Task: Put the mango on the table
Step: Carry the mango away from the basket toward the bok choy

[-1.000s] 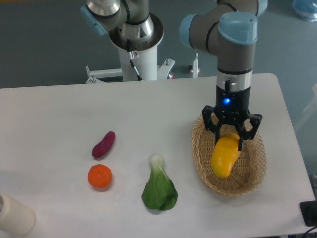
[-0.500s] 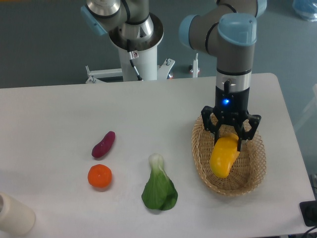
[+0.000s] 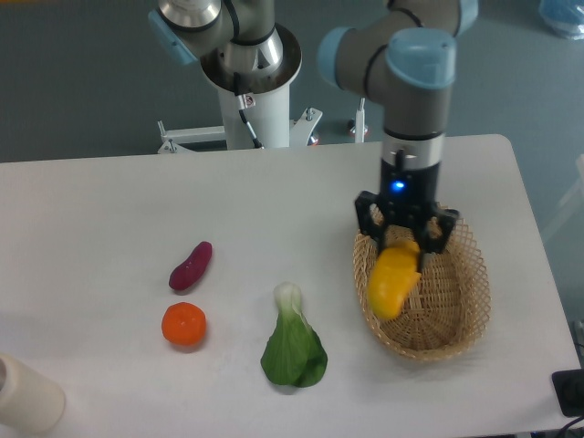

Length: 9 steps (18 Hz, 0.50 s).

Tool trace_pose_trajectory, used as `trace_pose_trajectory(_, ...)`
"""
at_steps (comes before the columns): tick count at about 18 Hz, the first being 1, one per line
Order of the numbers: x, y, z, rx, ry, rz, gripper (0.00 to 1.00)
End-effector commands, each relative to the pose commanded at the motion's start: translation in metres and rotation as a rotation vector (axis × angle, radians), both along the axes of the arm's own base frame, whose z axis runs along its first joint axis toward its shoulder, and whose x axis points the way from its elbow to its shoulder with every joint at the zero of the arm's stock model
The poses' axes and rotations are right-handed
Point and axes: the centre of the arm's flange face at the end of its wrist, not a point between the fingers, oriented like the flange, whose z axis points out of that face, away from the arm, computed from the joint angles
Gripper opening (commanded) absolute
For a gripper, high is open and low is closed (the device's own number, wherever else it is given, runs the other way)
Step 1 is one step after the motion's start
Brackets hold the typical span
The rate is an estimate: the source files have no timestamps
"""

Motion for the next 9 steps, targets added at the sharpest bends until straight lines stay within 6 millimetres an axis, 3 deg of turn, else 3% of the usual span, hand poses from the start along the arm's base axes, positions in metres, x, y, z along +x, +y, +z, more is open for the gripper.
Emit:
trace_pose_trajectory(3,0.038,0.010,-0.009,-0.063,0.019,-0.065,0.51)
trace_pose_trajectory(6,0.073,0.010,-0.030,-0.136,0.022,-0.130,0.51)
trace_pose_trajectory(9,0.089,-0.002,-0.053,-0.204,0.005,-0.186,0.51)
